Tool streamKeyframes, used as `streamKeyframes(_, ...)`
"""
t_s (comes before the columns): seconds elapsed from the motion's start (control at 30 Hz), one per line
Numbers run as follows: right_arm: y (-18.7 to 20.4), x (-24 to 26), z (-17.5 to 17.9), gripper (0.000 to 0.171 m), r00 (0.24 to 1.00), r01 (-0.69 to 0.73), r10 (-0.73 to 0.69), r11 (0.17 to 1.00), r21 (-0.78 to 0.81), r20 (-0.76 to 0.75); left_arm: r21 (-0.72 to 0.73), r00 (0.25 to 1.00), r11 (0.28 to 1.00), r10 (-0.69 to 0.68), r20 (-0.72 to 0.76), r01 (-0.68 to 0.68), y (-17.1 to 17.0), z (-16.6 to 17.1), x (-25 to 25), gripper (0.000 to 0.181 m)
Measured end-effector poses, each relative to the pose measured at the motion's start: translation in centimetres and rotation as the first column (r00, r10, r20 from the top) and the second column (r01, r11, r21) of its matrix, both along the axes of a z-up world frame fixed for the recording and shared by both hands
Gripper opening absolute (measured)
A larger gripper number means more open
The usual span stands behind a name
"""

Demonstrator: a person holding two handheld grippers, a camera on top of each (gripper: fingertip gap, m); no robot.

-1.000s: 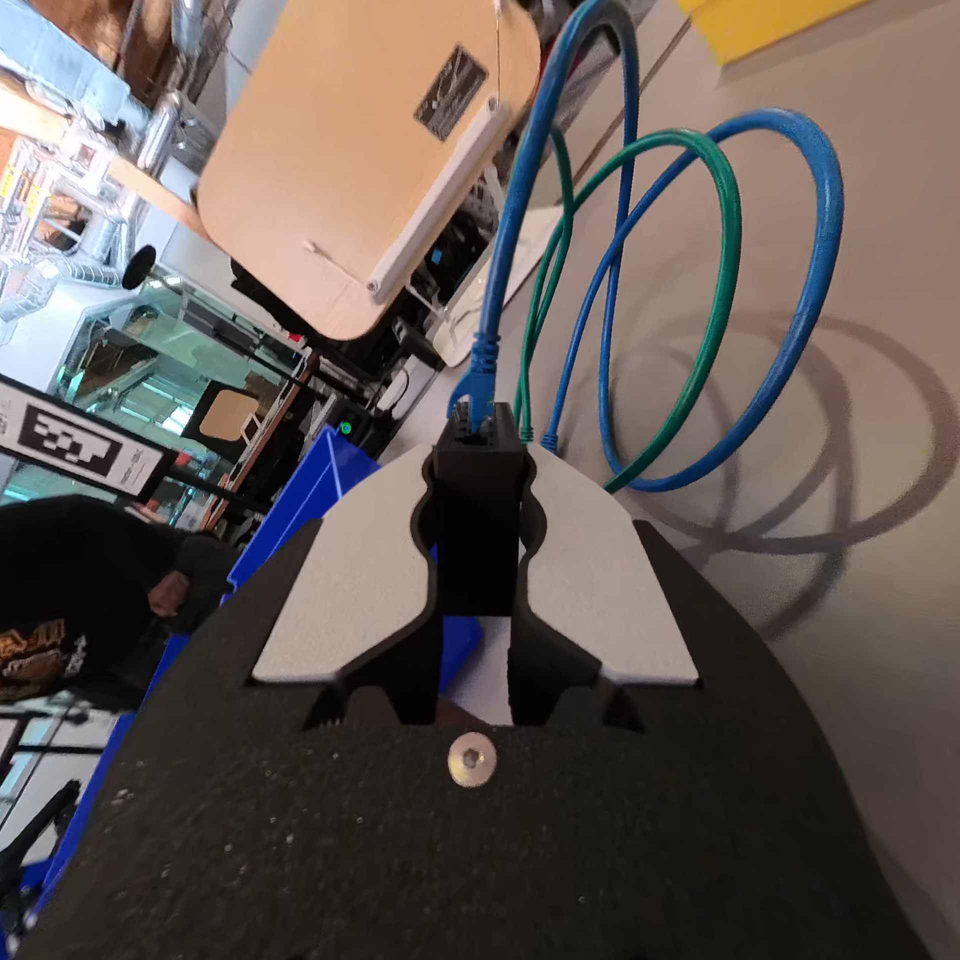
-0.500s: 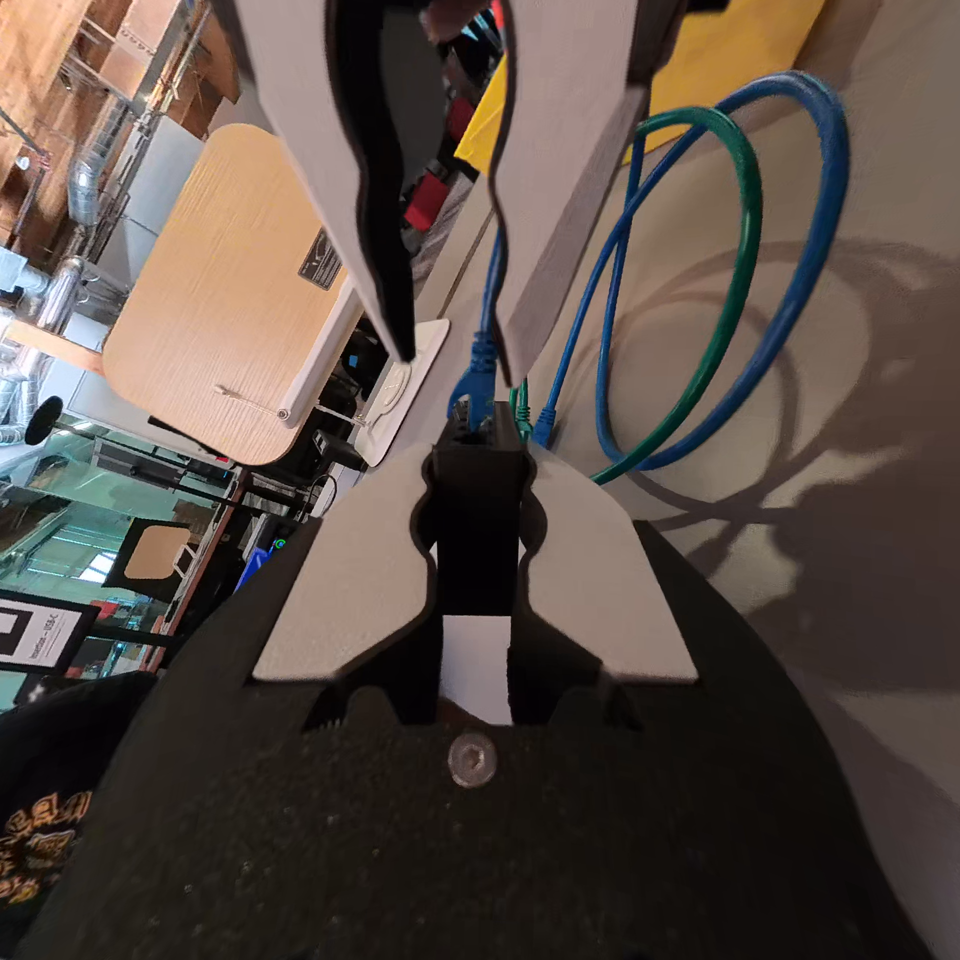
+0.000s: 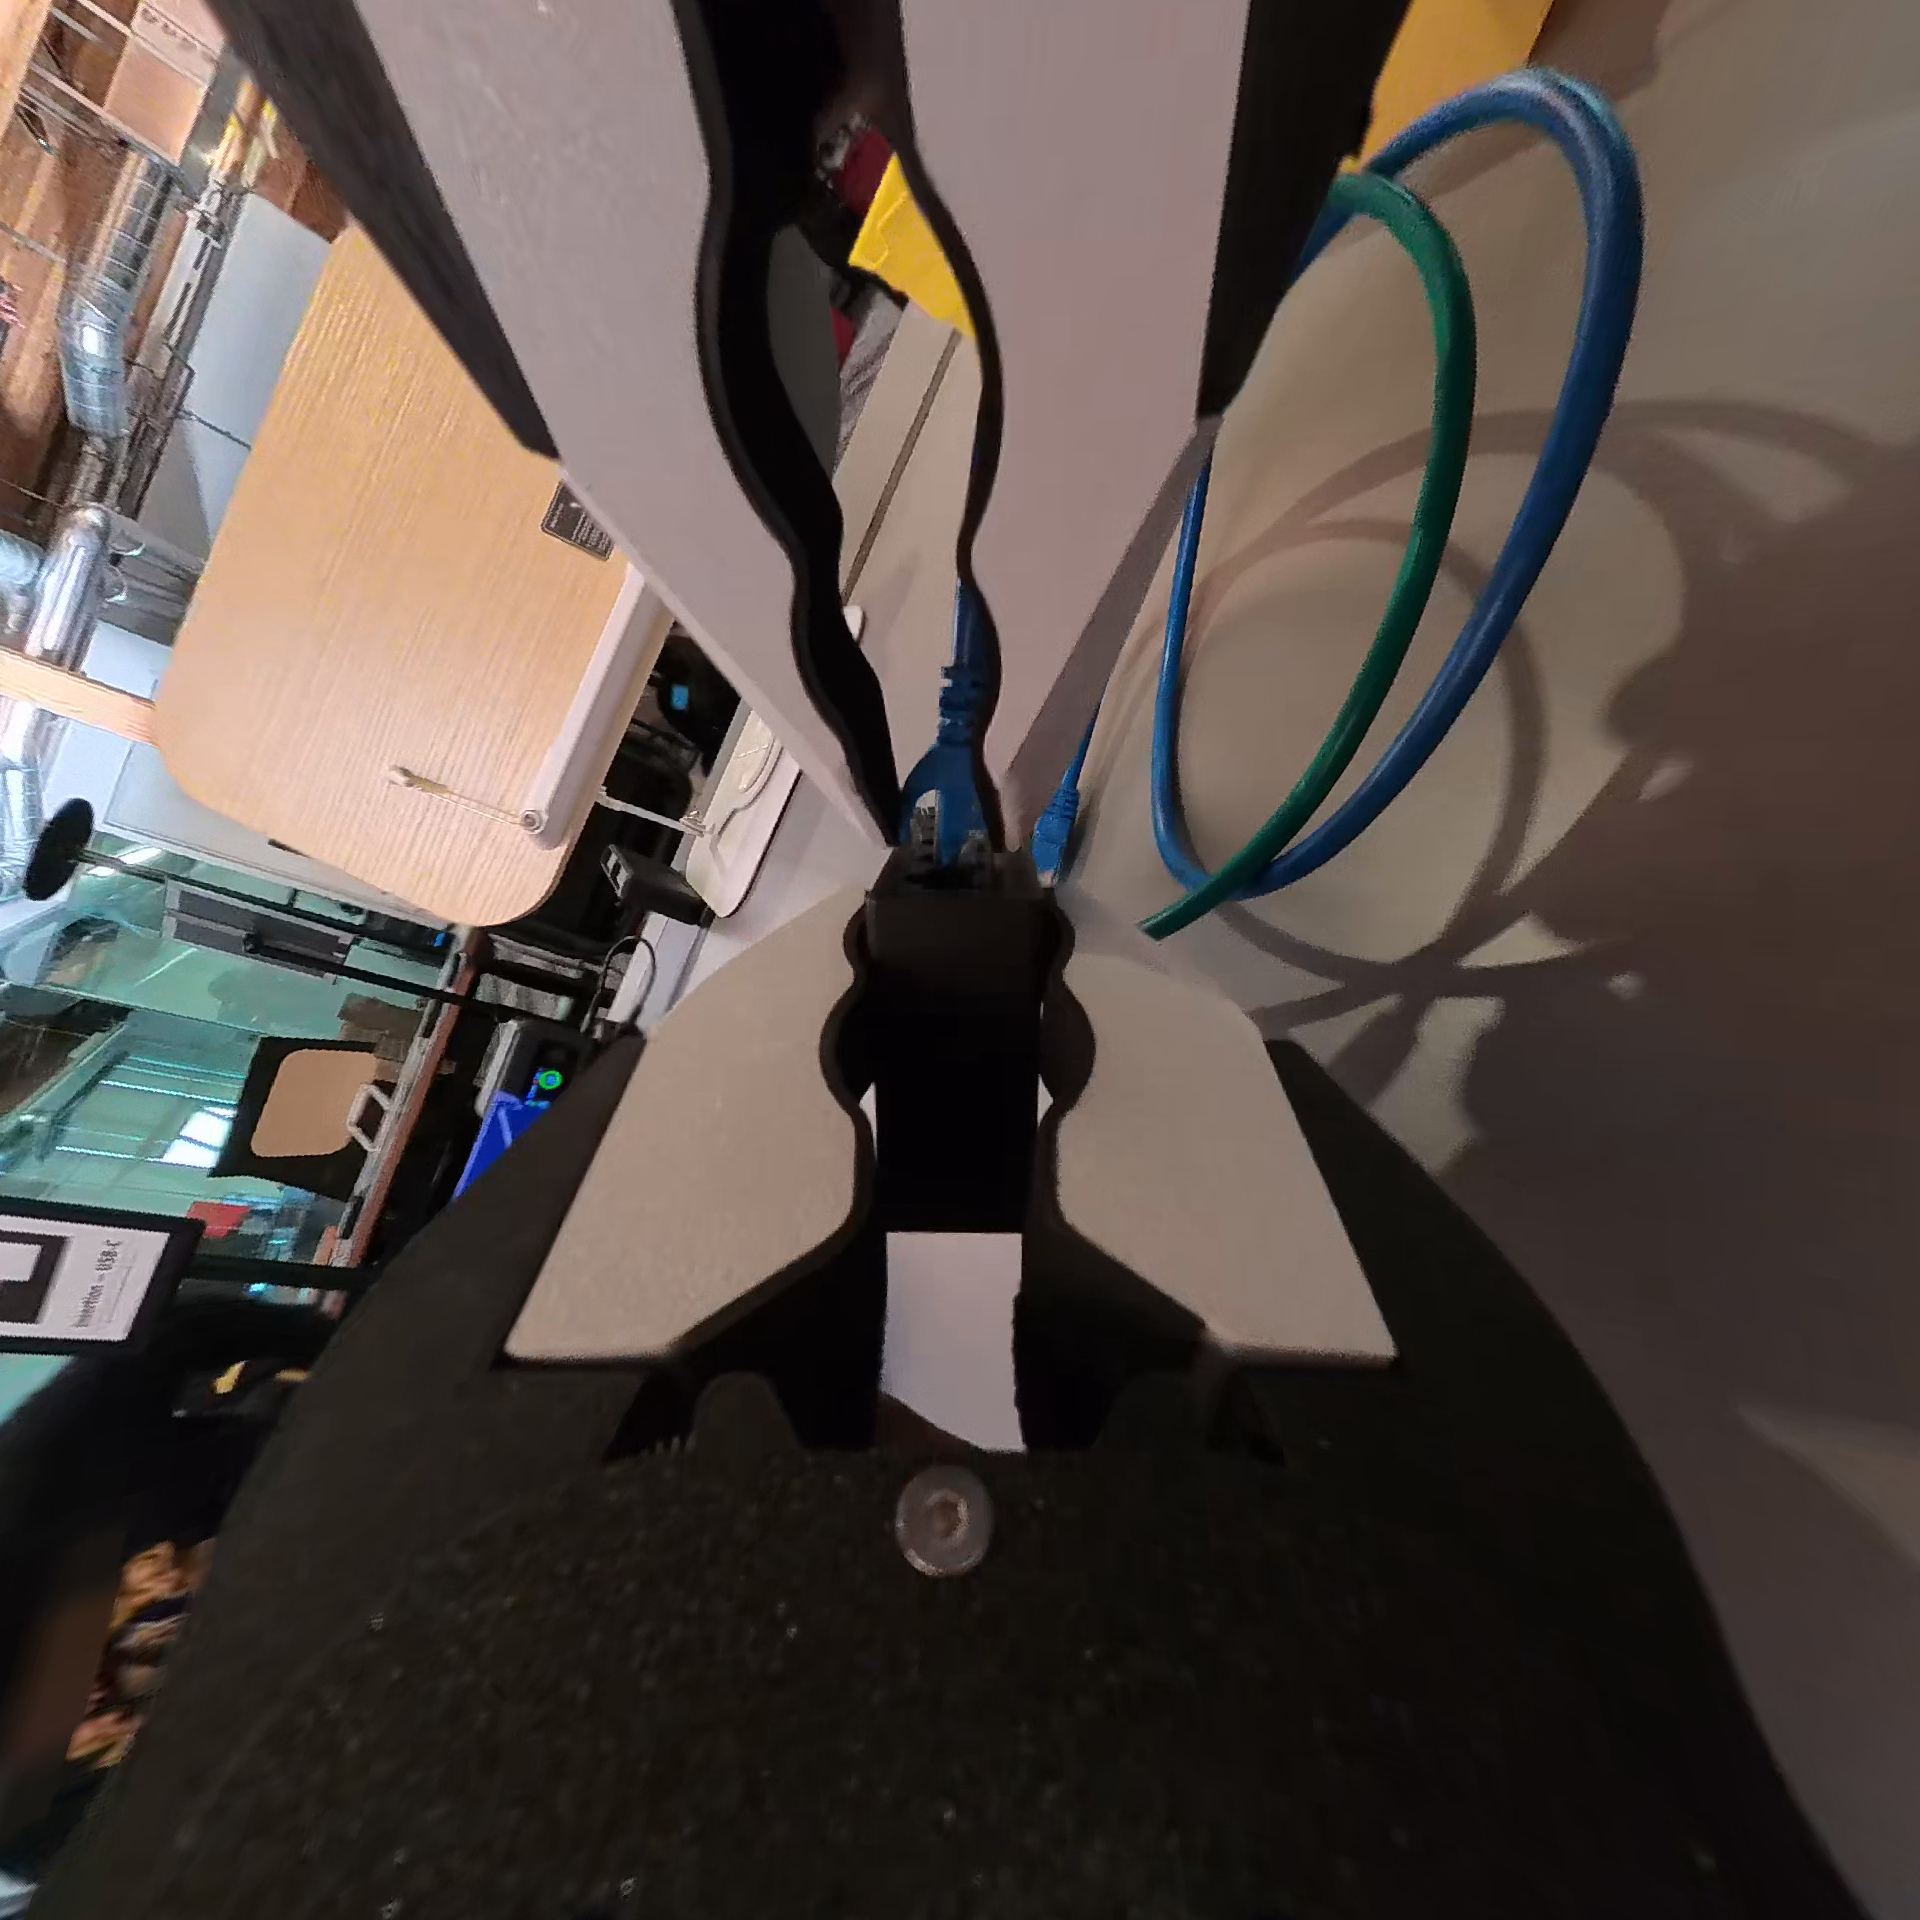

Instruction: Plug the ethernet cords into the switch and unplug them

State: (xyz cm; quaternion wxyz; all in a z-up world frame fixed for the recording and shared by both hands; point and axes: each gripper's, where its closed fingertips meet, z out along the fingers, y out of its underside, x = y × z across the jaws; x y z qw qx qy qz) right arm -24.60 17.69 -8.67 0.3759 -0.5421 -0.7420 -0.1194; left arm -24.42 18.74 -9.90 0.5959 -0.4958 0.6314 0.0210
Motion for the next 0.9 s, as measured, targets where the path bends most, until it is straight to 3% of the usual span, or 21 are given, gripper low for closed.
streamKeyframes(0.03, 0.1, 0.0, -0.1, 0.015, 1.000, -0.002, 0.002, 1.000, 0.012, 0.011, 0.019, 1.000, 1.000, 0.008, -0.015, -0.007, 0.1, 0.0, -0.1, 0.027)
streamKeyframes(0.33, 0.3, 0.0, -0.4, 0.012, 0.999, 0.033, -0.032, 0.998, -0.048, 0.036, 0.053, 0.998, 0.998, 0.039, -0.057, -0.036, 0.3, -0.1, -0.3, 0.027)
streamKeyframes(0.53, 0.4, -0.3, -0.3, 0.013, 0.995, 0.067, -0.072, 0.995, -0.070, -0.071, 0.037, 0.999, 0.999, 0.037, -0.036, -0.036, 0.6, -0.2, -0.4, 0.027)
streamKeyframes(0.7, 0.2, 0.4, 0.2, 0.019, 0.947, 0.173, -0.224, 0.960, -0.220, -0.231, 0.074, 0.998, 0.996, 0.045, -0.053, -0.041, 1.0, -0.7, -0.5, 0.027)
streamKeyframes(0.8, 0.2, 1.2, -0.2, 0.019, 0.868, 0.235, -0.384, 0.877, -0.419, -0.316, 0.127, 0.997, 0.991, 0.051, -0.052, -0.044, 1.1, -0.4, -0.5, 0.027)
streamKeyframes(0.9, -0.1, 1.2, -0.4, 0.018, 0.782, 0.203, -0.489, 0.787, -0.583, -0.387, 0.191, 0.997, 0.981, 0.055, -0.057, -0.043, 1.1, -0.1, -0.5, 0.027)
